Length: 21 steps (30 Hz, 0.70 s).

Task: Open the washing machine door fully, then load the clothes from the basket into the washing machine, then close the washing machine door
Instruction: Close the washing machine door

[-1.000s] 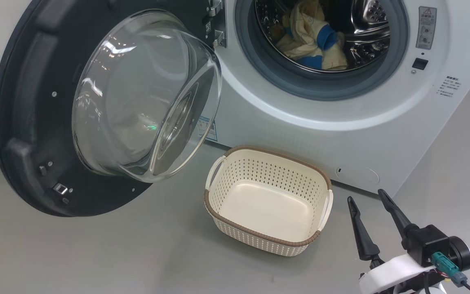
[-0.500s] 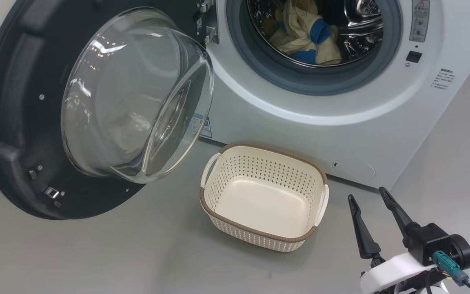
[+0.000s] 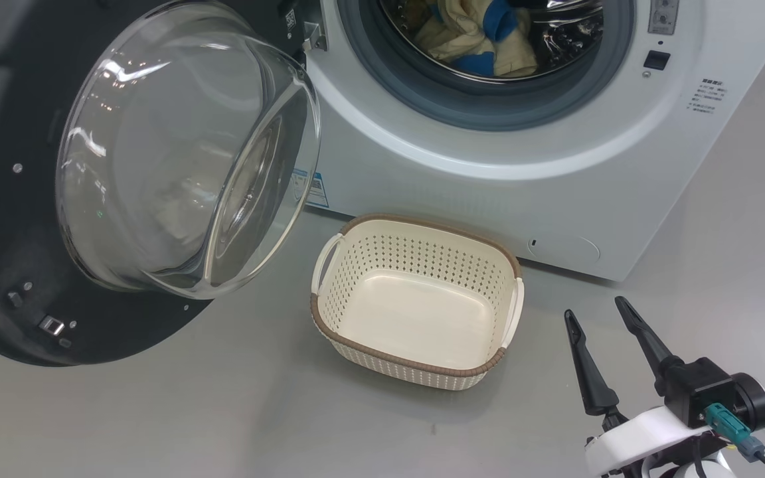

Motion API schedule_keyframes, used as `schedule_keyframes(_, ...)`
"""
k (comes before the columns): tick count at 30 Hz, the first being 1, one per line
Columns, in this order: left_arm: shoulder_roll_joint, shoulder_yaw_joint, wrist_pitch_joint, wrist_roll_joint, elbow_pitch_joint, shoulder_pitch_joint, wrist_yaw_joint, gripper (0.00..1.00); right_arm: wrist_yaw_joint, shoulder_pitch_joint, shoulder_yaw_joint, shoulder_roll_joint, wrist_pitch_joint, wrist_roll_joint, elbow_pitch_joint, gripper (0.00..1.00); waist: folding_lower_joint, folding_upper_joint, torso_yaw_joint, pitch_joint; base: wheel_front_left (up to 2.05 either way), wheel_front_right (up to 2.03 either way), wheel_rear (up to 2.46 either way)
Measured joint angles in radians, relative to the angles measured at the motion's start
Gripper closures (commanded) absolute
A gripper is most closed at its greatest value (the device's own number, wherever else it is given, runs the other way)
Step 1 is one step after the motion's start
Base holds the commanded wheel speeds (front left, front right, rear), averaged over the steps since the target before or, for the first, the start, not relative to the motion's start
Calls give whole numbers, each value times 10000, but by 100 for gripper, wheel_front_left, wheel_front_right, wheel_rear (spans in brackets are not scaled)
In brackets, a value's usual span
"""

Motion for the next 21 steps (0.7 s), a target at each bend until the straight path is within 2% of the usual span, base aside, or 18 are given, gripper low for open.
schedule_keyframes(9, 119, -750, 880, 0, 395, -360, 0, 100, 71, -187, -33, -58, 2, 2, -75, 0, 0, 0, -337, 271, 0, 0, 0)
schedule_keyframes(16, 138, -838, 1122, 2, 755, -651, -21, 100, 69, -212, -115, -119, 2, 2, -107, 0, 0, 0, -552, 499, 0, 0, 0)
schedule_keyframes(21, 142, -1108, 1511, -12, 880, -787, -203, 100, 61, -216, -245, -171, 0, 2, -107, 0, 0, 0, -610, 581, 0, 0, 0)
